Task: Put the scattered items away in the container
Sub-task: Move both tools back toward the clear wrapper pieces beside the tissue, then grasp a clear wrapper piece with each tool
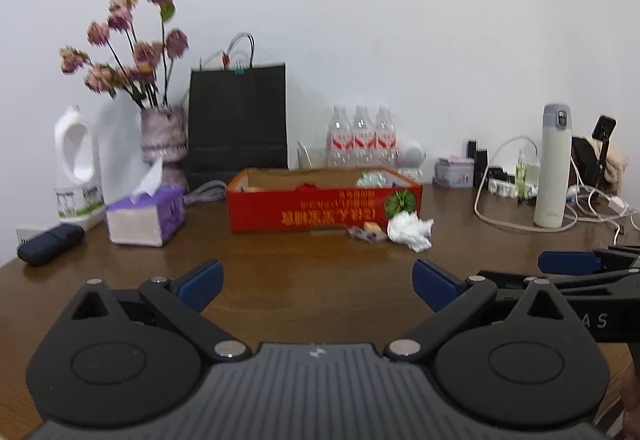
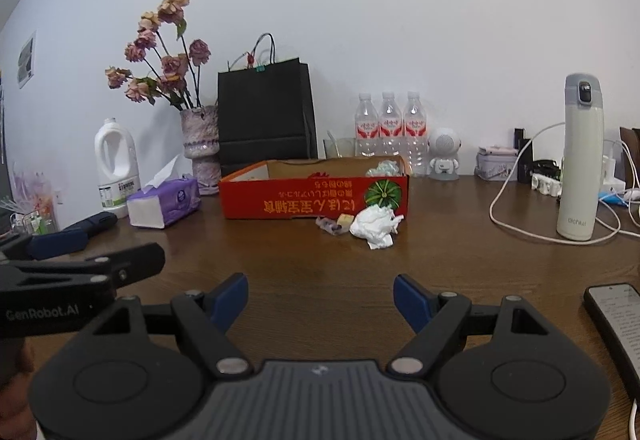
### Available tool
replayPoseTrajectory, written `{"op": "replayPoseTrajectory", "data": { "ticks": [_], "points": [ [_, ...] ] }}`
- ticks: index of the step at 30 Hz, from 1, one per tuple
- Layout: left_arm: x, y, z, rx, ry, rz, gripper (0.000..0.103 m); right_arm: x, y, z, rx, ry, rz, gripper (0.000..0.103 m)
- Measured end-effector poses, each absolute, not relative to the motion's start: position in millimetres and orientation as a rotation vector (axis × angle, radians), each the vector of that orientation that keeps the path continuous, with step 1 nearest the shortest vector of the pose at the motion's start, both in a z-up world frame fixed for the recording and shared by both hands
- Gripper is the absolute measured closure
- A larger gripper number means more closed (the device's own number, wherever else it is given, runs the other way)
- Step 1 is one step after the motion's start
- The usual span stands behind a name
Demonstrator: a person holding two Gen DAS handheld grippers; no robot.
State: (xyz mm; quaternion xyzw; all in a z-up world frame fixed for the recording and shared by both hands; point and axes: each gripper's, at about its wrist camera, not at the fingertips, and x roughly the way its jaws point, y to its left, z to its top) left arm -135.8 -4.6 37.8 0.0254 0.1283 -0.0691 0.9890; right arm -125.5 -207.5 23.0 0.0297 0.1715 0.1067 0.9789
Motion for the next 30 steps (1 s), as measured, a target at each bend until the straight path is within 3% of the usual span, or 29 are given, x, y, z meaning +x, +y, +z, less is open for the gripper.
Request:
{"op": "replayPoseTrajectory", "data": {
  "ticks": [5, 8, 15, 21, 27, 30],
  "points": [
    [-108, -4, 38, 0.090, 0.290, -0.152, 0.000, -102, -211, 21, 0.065, 0.384, 0.240, 0.024],
    [-82, 4, 50, 0.060, 0.296, -0.159, 0.000, -73, -210, 23, 0.078, 0.440, 0.258, 0.036],
    [4, 17, 66, 0.047, 0.300, -0.157, 0.001, 19, -190, 19, 0.035, 0.589, 0.328, 0.042],
    [84, 15, 64, 0.014, 0.350, -0.245, 0.005, 95, -172, 15, 0.043, 0.636, 0.348, 0.047],
    [129, 19, 37, -0.020, 0.494, -0.293, 0.019, 148, -160, 6, -0.041, 0.650, 0.255, 0.056],
    [138, 19, 25, -0.022, 0.535, -0.317, 0.020, 158, -163, -3, -0.052, 0.675, 0.248, 0.067]
  ]
}}
